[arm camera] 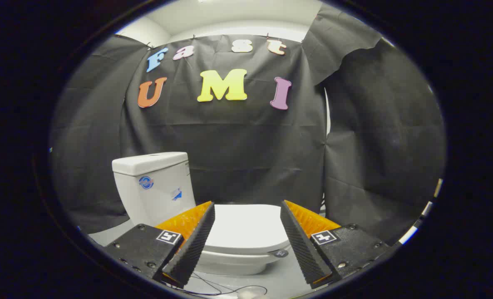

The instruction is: Open the toilet lid.

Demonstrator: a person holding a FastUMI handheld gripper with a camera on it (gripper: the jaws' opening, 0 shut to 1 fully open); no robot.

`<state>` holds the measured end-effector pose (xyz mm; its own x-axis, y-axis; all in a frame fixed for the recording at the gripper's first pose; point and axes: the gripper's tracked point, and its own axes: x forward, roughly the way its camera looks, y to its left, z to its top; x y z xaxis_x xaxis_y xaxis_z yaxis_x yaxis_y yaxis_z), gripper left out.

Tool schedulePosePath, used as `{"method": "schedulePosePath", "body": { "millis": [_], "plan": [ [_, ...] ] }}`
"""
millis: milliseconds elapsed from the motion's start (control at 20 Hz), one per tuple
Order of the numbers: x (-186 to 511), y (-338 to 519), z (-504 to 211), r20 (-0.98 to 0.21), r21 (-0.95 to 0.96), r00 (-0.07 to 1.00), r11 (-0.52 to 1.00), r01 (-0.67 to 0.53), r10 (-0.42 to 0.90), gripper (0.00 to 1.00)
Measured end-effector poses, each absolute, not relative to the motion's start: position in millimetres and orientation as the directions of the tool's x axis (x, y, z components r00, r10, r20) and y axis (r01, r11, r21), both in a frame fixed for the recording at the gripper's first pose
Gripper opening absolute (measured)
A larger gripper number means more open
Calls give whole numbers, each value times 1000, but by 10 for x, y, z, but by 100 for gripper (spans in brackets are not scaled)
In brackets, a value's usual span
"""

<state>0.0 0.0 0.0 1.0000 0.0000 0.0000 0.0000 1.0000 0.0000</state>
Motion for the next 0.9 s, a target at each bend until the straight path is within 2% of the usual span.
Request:
{"method": "schedulePosePath", "body": {
  "millis": [650,900],
  "plan": [
    [5,22,4,-6,4,1000,1000,2,-2,99],
    [205,38,38,-13,-20,1000,1000,-16,16,99]
  ]
}}
